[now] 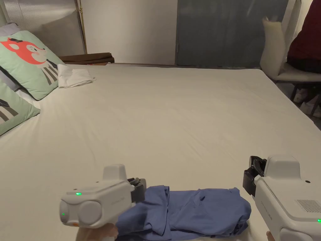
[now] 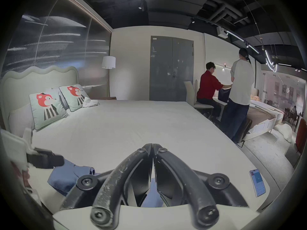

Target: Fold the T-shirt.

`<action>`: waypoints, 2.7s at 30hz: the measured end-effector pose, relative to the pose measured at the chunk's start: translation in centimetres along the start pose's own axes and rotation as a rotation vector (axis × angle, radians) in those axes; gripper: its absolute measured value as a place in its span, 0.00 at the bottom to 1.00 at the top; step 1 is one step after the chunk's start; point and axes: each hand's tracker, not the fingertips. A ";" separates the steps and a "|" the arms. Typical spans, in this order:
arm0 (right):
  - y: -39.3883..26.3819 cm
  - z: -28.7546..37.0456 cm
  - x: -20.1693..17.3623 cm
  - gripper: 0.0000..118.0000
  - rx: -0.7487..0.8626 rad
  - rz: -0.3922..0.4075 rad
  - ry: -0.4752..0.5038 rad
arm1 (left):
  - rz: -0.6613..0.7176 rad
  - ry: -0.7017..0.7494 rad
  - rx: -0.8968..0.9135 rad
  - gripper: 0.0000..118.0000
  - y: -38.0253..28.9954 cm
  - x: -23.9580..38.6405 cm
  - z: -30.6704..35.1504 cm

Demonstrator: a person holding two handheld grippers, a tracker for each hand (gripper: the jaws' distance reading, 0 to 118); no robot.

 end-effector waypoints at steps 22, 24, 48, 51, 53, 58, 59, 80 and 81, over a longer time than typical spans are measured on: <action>-0.7 -1.4 -2.4 0.00 -0.037 0.008 0.041 | 0.458 -0.085 -0.263 0.55 -3.1 -15.2 -1.4; -0.7 -1.5 -2.4 0.00 -0.040 0.005 0.039 | 0.344 -0.027 -0.260 0.41 -3.3 -13.8 -1.9; 0.0 -0.8 -2.4 0.00 0.003 -0.009 0.073 | 0.000 0.332 -0.194 0.07 2.1 -12.4 5.3; -0.1 -0.6 -2.3 0.00 0.002 -0.009 0.072 | -0.028 0.279 -0.182 0.07 2.7 -8.7 4.6; -0.1 -0.4 -2.0 0.00 0.000 -0.013 0.072 | -0.050 0.240 -0.186 0.07 3.2 -5.8 3.6; -0.2 0.3 -1.1 0.00 0.005 -0.014 0.054 | -0.125 0.119 -0.217 0.07 3.1 1.1 -0.2; -0.2 0.5 -0.9 0.00 0.008 -0.014 0.047 | -0.151 0.102 -0.226 0.07 2.9 2.4 -1.1; -0.7 1.5 2.5 0.00 -0.008 -0.035 -0.033 | -0.224 -0.046 -0.341 0.92 -1.4 12.3 -9.5; -0.6 1.5 2.5 0.00 -0.008 -0.036 -0.032 | -0.192 -0.059 -0.310 0.92 -1.1 12.1 -8.9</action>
